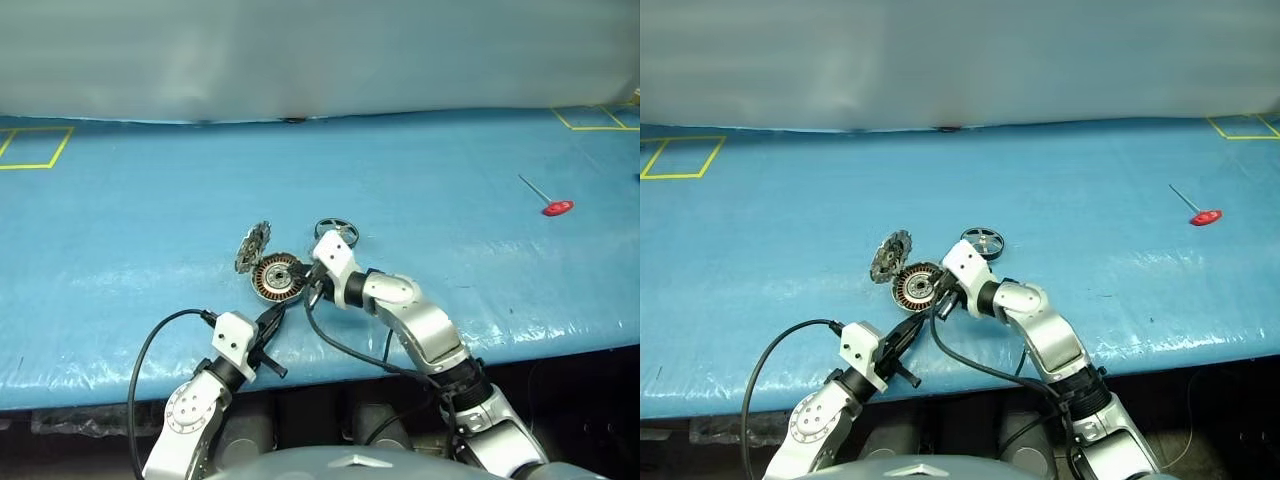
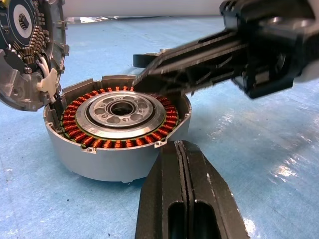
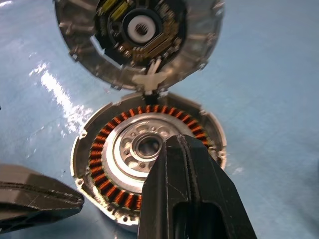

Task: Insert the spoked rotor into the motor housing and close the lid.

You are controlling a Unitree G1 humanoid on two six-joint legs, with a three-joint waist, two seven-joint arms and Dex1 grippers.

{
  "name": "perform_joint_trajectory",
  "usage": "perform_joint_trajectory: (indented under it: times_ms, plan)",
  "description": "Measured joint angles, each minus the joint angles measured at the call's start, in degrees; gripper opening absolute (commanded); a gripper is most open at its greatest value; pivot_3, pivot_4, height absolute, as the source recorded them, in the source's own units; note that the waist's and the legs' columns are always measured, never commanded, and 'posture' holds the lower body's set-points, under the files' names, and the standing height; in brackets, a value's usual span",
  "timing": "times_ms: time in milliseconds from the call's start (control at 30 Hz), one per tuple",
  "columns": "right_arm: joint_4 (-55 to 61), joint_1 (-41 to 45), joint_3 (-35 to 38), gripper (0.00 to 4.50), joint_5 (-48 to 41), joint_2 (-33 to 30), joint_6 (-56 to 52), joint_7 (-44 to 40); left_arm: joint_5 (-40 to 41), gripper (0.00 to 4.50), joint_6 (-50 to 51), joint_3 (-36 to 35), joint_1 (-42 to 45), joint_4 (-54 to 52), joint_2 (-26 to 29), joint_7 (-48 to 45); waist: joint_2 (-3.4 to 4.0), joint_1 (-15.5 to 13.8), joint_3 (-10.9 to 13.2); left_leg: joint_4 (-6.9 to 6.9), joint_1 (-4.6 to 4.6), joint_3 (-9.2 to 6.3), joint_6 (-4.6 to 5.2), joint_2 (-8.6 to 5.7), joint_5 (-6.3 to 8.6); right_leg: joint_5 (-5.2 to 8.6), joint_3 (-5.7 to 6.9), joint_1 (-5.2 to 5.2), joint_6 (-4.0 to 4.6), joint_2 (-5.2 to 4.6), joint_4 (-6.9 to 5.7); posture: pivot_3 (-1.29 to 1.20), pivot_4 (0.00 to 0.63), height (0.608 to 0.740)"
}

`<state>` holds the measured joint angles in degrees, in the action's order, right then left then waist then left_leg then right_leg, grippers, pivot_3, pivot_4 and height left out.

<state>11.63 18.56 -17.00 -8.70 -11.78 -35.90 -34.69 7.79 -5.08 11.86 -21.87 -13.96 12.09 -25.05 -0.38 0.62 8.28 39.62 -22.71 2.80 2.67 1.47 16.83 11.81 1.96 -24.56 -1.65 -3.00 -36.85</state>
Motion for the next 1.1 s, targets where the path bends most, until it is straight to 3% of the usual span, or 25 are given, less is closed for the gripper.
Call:
perform_joint_trajectory:
  times_ms: [233, 467, 733, 1100]
  plan:
    - [7.37, 2.85, 3.64, 0.02, -5.69, -5.91, -6.0, -2.94, 0.04, 0.0, -0.05, -0.02, 0.13, 0.01, 0.46, -0.19, 0.04, 0.04, 0.04, -0.05, 0.0, -0.03, 0.0, 0.0, 0.0, 0.01, 0.05, -0.01, 0.04, 0.0, 0.0, 0.0, 0.15, 0.74]
    - [6.29, 6.99, 3.71, 0.02, -6.2, -7.74, -7.56, -3.38, 0.05, 0.0, -0.17, 0.01, 0.42, 0.14, 0.29, -0.38, 0.04, 0.09, 0.04, -0.06, -0.01, -0.03, 0.0, 0.0, 0.0, 0.02, 0.07, -0.01, 0.06, 0.0, 0.0, 0.0, 0.15, 0.74]
    - [-0.65, 7.95, -5.73, 0.02, -1.09, -2.74, -5.27, -0.07, 0.04, 0.0, -0.28, 0.16, 0.38, 0.37, -0.28, -0.31, 0.04, 0.02, 0.04, -0.09, -0.01, -0.04, 0.0, -0.04, 0.0, 0.0, 0.08, 0.0, 0.07, -0.03, 0.01, 0.0, 0.15, 0.74]
    - [-11.09, 23.01, -12.06, 0.02, 6.39, -11.89, 5.03, -12.28, -0.03, 0.0, -0.29, 0.17, 0.44, 0.5, -0.27, -0.13, 0.08, 0.08, 0.07, -0.08, 0.0, -0.05, 0.02, -0.09, -0.01, -0.01, 0.12, 0.02, 0.06, -0.07, 0.0, 0.0, 0.15, 0.74]
